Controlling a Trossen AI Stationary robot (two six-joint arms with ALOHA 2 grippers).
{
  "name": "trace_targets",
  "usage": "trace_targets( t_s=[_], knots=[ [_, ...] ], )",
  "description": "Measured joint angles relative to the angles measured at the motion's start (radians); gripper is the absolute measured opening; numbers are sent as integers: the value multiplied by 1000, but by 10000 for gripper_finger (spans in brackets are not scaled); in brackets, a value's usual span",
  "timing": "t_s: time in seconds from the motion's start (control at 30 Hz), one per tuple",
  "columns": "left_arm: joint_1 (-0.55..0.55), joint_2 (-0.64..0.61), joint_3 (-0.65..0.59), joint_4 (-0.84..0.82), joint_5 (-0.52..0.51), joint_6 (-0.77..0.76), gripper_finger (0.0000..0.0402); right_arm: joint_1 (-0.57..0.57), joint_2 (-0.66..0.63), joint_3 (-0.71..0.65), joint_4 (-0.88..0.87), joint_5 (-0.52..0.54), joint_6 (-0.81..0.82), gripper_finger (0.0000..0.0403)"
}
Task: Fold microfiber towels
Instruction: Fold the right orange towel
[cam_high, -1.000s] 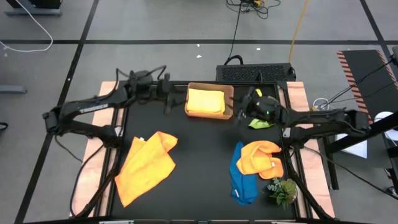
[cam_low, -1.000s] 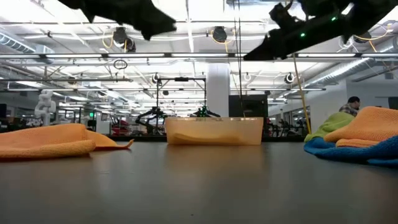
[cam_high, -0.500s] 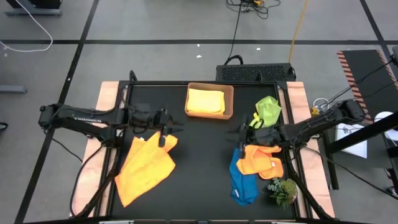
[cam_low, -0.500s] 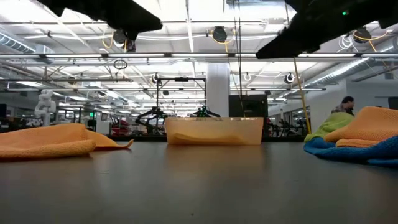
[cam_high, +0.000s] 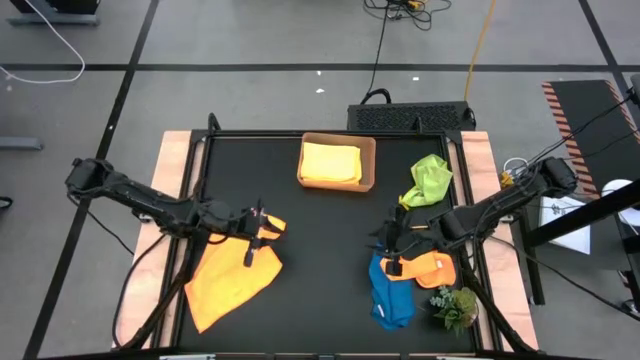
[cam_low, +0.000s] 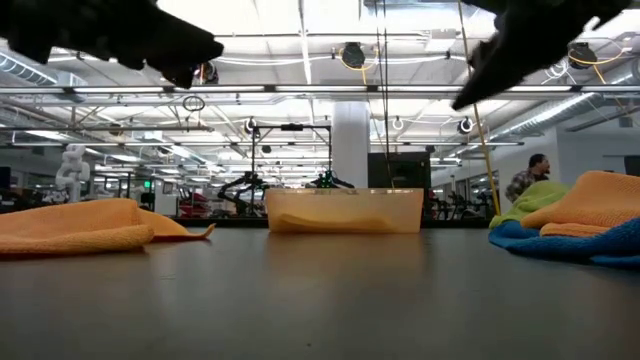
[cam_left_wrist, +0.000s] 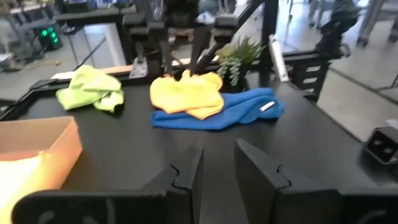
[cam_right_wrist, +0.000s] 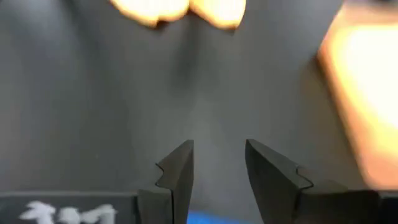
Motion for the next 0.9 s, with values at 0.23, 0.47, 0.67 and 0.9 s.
trace_targets(
  t_s=[0.23, 0.47, 0.67, 0.9],
  knots=[
    [-30, 0, -70, 92, -3, -36, 90, 3, 6, 7, -256, -78, 295, 134],
    [-34, 0, -71, 93, -3, -12, 90, -5, 15, -72, -295, -179, 442, 138],
    [-34, 0, -71, 69, -3, -13, 90, -7, 16, -159, -295, -237, 527, 135],
    [-34, 0, -71, 70, -19, -2, 90, -7, 10, -179, -291, -258, 503, 80]
  ],
)
